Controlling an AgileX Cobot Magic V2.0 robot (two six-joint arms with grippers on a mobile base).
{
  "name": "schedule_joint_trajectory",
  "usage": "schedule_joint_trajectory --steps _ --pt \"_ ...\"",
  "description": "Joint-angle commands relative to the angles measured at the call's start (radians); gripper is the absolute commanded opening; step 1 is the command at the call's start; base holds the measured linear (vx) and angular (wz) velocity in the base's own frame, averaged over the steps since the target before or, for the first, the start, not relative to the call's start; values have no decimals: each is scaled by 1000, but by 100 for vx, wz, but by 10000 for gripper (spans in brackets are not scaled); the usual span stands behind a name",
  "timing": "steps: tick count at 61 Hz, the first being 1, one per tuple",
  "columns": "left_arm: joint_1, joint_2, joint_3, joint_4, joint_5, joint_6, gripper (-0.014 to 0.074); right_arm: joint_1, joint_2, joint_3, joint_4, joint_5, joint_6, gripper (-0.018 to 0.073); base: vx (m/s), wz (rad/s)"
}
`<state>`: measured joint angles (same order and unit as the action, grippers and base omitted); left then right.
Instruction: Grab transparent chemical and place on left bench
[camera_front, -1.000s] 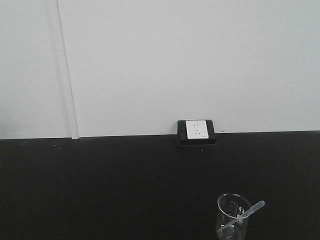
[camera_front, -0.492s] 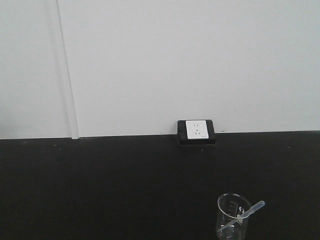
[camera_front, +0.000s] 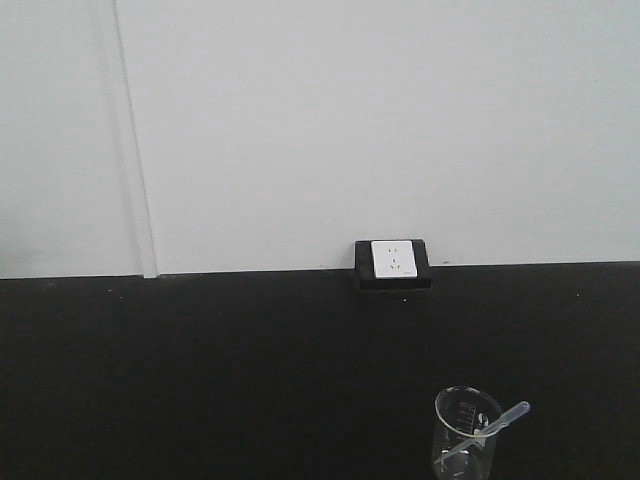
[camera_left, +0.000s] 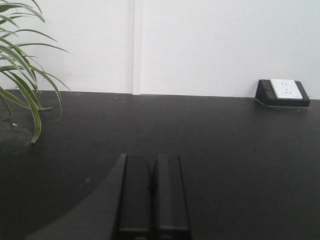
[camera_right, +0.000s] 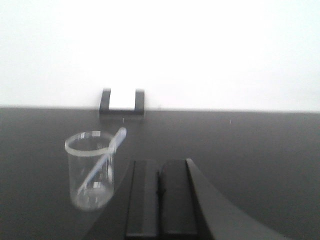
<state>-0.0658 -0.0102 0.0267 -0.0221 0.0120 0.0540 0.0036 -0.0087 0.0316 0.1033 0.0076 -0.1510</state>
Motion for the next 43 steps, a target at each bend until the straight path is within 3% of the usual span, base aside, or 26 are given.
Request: schedule_joint_trajectory --steps 1,5,10,16,23,34,43 --pt "-2 -19 16 -1 -78 -8 -3 -5 -13 6 4 -196 4 -8 0 0" --pt "-2 -19 16 -1 -78 -8 -3 -5 -9 -4 4 -241 23 -8 0 0" --pt "-2 -19 16 -1 -78 -8 -3 -5 21 -67 -12 -189 50 -8 0 0" --pt "-2 -19 16 -1 -78 -8 -3 -5 108 -197 -93 -78 46 -8 0 0" --pt "-2 -19 16 -1 -78 -8 -3 -5 287 -324 -187 -82 48 -6 0 0" --pt "-2 -19 16 -1 -78 -8 -3 -5 578 -428 -169 -122 80 -2 0 0" --pt "-2 -19 16 -1 -78 -8 -3 -5 792 -461 -144 -255 173 4 0 0"
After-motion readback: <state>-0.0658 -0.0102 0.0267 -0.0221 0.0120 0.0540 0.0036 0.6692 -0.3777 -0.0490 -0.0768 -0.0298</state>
